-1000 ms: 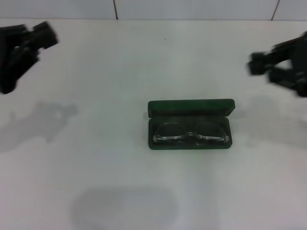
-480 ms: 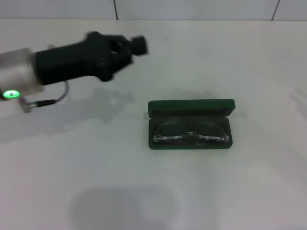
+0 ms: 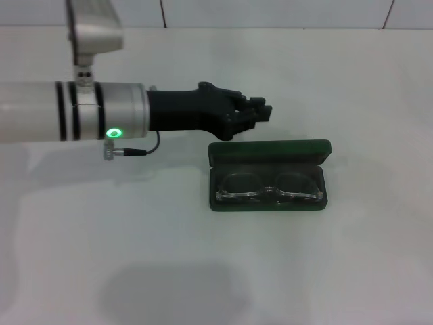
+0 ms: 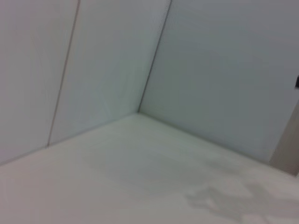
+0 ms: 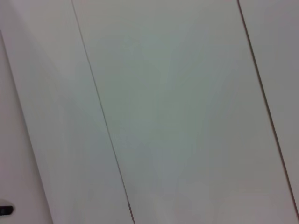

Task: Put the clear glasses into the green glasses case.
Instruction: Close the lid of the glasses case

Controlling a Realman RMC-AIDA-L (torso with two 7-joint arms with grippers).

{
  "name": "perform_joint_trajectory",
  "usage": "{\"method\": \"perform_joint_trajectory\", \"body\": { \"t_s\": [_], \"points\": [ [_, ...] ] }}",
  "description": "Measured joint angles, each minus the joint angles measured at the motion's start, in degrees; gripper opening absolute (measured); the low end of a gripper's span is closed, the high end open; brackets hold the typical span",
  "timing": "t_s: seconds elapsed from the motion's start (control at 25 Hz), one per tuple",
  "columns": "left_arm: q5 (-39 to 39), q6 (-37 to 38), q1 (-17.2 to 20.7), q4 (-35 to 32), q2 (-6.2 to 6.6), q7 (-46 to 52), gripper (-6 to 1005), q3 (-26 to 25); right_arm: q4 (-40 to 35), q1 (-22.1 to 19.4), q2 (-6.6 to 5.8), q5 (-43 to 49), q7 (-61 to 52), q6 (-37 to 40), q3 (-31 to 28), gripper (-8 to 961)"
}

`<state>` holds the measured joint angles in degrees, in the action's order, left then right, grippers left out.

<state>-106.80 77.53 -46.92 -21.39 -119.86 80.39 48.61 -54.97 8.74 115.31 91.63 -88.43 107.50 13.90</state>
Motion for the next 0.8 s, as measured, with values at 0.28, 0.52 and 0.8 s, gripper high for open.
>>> {"method": "perform_joint_trajectory", "body": {
  "t_s": [0.28, 0.52, 0.8],
  "points": [
    [0.12, -3.95, -1.92, 2.42, -0.29, 0.07, 190, 2.96, 2.16, 0.2, 0.0, 1.78, 1.27, -0.3, -0.46, 165],
    [0.12, -4.97, -2.07, 3.57, -0.41, 0.07, 189, 3.17, 4.22, 0.97, -0.19, 1.85, 2.72, -0.89, -0.16, 166],
    [0.17, -6.89, -2.43, 4.86, -0.5, 0.07, 187, 6.21, 4.58, 2.14, -0.34, 3.69, 3.12, -1.41, 0.09, 168]
  ]
}}
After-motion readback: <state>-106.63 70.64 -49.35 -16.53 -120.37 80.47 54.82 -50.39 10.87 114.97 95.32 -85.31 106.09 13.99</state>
